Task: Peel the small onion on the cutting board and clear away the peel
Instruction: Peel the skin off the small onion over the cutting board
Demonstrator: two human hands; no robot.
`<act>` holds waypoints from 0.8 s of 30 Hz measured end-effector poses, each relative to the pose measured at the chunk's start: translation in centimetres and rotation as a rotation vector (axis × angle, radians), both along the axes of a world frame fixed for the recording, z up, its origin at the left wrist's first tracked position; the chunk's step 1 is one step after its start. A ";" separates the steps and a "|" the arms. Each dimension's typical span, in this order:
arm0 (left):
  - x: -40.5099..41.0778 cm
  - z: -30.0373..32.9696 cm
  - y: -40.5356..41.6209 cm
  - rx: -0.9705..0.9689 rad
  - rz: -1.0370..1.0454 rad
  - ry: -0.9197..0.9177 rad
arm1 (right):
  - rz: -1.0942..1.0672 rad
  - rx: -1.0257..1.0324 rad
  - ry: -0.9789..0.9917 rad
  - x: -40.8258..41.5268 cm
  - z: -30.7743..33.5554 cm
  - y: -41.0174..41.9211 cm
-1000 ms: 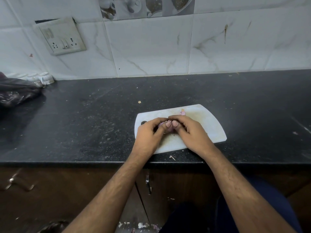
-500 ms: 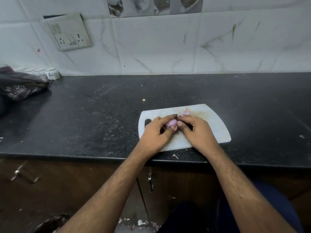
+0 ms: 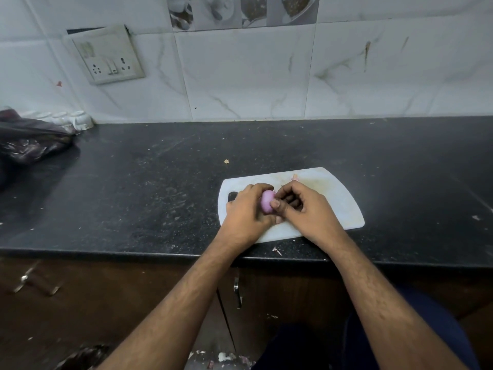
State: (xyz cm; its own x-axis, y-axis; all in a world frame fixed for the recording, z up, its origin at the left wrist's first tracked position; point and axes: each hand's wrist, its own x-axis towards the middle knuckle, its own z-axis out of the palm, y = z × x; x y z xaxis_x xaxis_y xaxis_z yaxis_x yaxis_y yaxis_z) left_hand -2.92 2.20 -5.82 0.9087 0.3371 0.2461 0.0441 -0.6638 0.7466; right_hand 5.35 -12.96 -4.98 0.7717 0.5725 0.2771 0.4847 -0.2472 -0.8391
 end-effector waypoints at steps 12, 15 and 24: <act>-0.4 0.4 -0.1 -0.099 0.066 -0.038 | -0.047 -0.086 -0.094 0.0 -0.2 0.2; -0.6 0.3 0.1 -0.108 0.014 -0.049 | -0.023 -0.069 -0.102 0.0 0.0 0.3; -0.5 0.2 -0.4 0.086 -0.003 -0.065 | -0.007 -0.164 -0.168 0.1 -0.2 0.6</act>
State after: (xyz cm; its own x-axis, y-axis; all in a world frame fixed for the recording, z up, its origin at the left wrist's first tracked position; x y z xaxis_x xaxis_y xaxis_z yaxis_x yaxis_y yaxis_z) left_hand -3.38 1.77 -5.63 0.8907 0.3096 0.3329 -0.0048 -0.7259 0.6878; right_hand 5.44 -12.39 -5.20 0.7268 0.6153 0.3052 0.6117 -0.3777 -0.6951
